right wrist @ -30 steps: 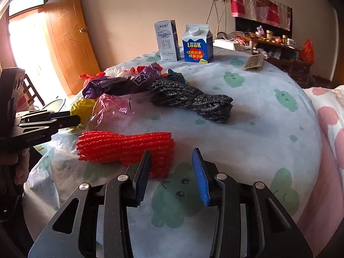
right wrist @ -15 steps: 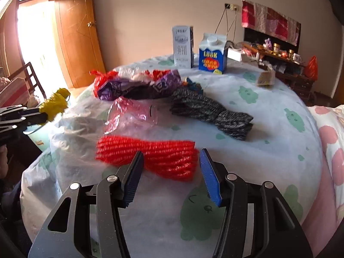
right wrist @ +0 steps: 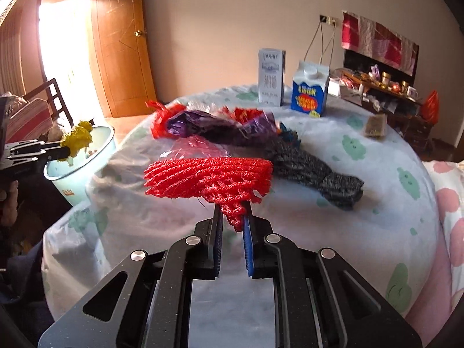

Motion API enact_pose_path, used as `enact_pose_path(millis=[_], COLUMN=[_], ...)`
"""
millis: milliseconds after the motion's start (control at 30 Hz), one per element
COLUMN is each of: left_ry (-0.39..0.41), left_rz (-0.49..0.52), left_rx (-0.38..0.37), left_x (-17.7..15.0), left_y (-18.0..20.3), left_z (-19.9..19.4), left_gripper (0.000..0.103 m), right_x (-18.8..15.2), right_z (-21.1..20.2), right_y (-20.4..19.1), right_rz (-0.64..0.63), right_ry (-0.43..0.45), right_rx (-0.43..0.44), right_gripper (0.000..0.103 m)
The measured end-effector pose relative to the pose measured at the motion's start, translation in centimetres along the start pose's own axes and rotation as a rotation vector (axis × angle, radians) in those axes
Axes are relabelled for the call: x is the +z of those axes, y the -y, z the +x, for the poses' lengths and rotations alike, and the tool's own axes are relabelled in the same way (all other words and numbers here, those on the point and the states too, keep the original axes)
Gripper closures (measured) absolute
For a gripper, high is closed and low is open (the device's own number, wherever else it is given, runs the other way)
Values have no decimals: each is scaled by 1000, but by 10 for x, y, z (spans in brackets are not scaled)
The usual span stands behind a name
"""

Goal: Collect trash
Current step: 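Grasp the red mesh net with the right tool while the left tool grasps the yellow bag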

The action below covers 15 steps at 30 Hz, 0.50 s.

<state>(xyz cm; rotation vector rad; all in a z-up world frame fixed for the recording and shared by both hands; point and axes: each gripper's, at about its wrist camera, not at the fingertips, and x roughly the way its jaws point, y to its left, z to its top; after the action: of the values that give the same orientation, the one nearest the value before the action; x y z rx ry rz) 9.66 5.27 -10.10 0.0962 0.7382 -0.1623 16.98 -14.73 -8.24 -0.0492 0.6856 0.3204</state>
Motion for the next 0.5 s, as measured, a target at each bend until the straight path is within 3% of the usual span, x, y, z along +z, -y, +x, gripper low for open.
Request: enact_pose_path(millis=[500], left_ry=[15], left_rz=[-95], left_rx=[99], left_x=[-2], left_y=[-44], left_z=[-4], left_gripper=[77], right_x=[43], right_z=[8], right_y=[-66], right_rz=[-90], right_ry=[68], right_rx=[102], right_gripper=[90])
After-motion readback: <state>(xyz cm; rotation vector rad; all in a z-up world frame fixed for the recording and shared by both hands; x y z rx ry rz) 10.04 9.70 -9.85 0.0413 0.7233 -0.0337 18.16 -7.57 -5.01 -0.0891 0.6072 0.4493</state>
